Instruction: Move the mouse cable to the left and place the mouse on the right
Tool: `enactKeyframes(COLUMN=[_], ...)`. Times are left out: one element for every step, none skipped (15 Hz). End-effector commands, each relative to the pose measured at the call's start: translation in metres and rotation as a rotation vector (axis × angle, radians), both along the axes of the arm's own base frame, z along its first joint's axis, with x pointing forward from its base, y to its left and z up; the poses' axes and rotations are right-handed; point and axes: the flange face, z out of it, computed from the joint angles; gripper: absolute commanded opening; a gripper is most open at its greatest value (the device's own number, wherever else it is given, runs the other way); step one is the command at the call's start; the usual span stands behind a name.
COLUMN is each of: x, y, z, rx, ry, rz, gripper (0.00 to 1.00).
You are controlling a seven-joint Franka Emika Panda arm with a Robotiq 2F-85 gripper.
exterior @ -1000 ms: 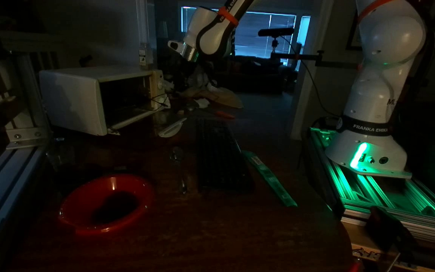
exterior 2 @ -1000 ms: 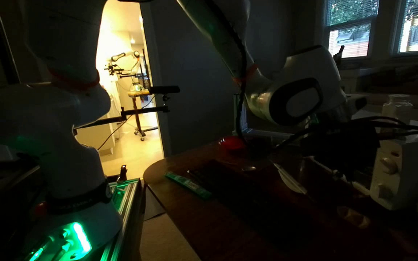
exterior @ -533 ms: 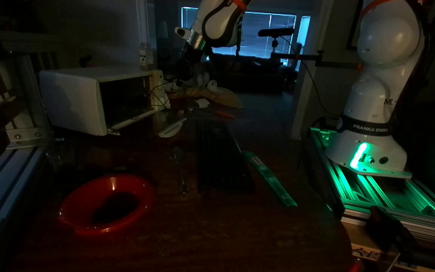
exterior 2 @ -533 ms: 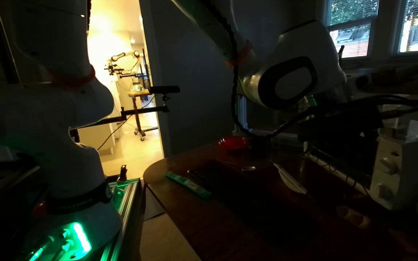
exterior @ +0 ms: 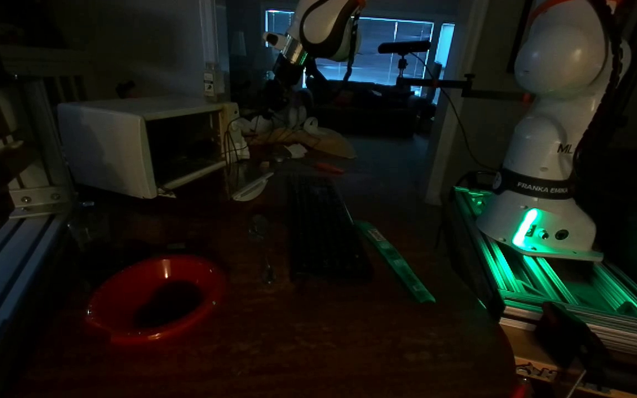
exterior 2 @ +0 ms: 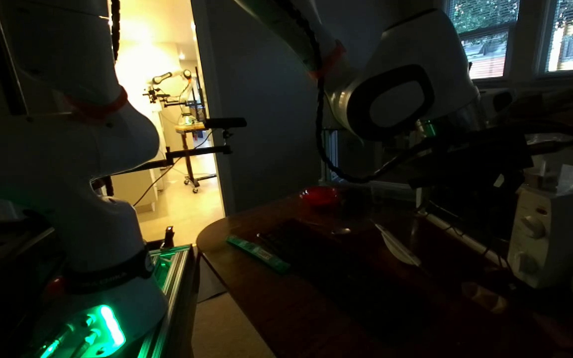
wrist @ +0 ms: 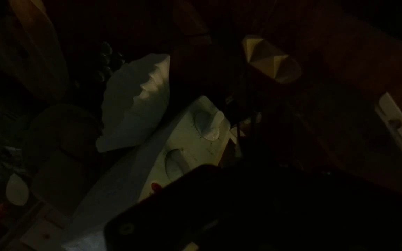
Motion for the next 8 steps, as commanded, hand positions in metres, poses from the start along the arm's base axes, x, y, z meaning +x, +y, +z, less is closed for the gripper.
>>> enactKeyframes(x=[-0.013, -0.015, -0.016, -0.019, -0.021, -0.023, -0.025, -0.026], y=[-0.009, -0.012, -0.016, -0.020, -0.023, -0.027, -0.029, -0.032], z=[0.009, 0.011, 0.012, 0.014, 0.016, 0.018, 0.020, 0.022], rx=[0.009, 0.010, 0.016, 0.022, 0.027, 0.027, 0.032, 0.038], ry=[0.016, 0.020, 0.019, 0.012, 0.008, 0.006, 0.002, -0.004], rz=[-0.010, -0.017, -0.024, -0.036, -0.043, -0.049, -0.052, -0.060], gripper=[0.01, 0.01, 0.01, 0.01, 0.01, 0.01, 0.01, 0.01])
